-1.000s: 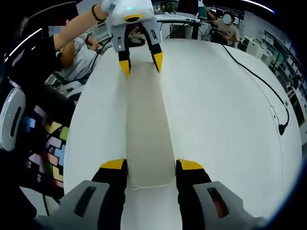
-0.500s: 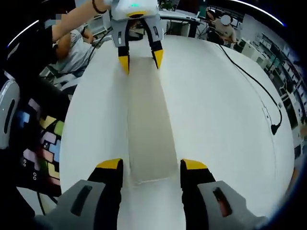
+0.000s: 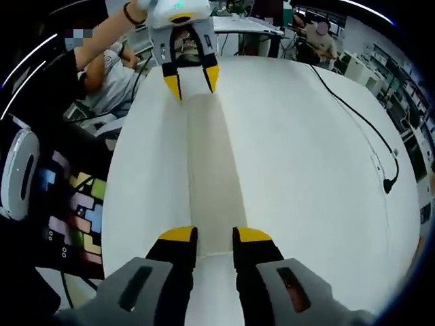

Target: Arrange the utensils inside the cutlery case until each visible utensil rests in its matching compartment.

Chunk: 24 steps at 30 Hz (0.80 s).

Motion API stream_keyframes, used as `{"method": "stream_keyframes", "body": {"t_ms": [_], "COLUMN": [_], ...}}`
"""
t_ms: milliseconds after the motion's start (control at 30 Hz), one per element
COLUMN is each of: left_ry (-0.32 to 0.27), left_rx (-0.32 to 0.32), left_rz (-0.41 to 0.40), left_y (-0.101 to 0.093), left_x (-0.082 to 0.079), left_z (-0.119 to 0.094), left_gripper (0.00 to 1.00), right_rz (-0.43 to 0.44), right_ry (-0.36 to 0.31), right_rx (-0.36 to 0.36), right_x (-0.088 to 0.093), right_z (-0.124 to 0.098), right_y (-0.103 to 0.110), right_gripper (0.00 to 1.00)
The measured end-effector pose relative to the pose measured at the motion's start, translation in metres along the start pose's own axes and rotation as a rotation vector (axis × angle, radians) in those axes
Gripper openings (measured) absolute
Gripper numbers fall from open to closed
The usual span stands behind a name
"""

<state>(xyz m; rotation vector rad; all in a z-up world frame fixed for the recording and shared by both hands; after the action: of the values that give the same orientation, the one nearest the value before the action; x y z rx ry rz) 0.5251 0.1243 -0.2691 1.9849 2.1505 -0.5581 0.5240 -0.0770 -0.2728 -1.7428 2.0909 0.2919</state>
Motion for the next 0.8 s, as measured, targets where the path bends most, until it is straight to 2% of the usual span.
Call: {"method": "stream_keyframes", "body": {"t_ms": [100, 267, 500, 800], "left_ry": [0.013, 0.001, 0.003, 0.005], "left_rx": [-0.001, 0.007, 0.002, 0.002], "left_rz": [-0.033, -0.079, -0.093, -0.103], "left_y": [0.0049, 0.0074, 0.0074, 0.0090], "left_x": [-0.0009, -0.0041, -0.0041, -0.0046], "left_z": [0.0060, 0.0066, 0.0080, 0.0091], "left_gripper": [0.26, 0.26, 0.26, 0.26], "right_rz": [-0.009, -0.020, -0.067, -0.068], "right_ry": [0.052, 0.075, 0.139, 0.219], "right_rx": [-0.013, -0.018, 0.009, 0.004], "right_x": [0.0060, 0.0055, 0.0045, 0.0047], "right_z": [0.0038, 0.0041, 0.0050, 0.0069], "right_y": [0.0003, 0.0018, 0.0044, 0.0061], "right_gripper": [0.19, 0.18, 0.17, 0.17]}}
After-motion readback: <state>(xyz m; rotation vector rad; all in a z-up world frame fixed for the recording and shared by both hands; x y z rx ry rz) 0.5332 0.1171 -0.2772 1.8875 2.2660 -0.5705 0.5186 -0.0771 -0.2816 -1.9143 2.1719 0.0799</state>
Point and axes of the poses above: the point that each gripper's makers call its tool centre point, and the gripper's own axes: z roughly forward along the fingers, y roughly to its left, x roughly out of its underside, the point moved 2 cm from there along -z, roughly backward along the fingers, and after that the axes turned 10 degrees about x, right-handed, at the moved point
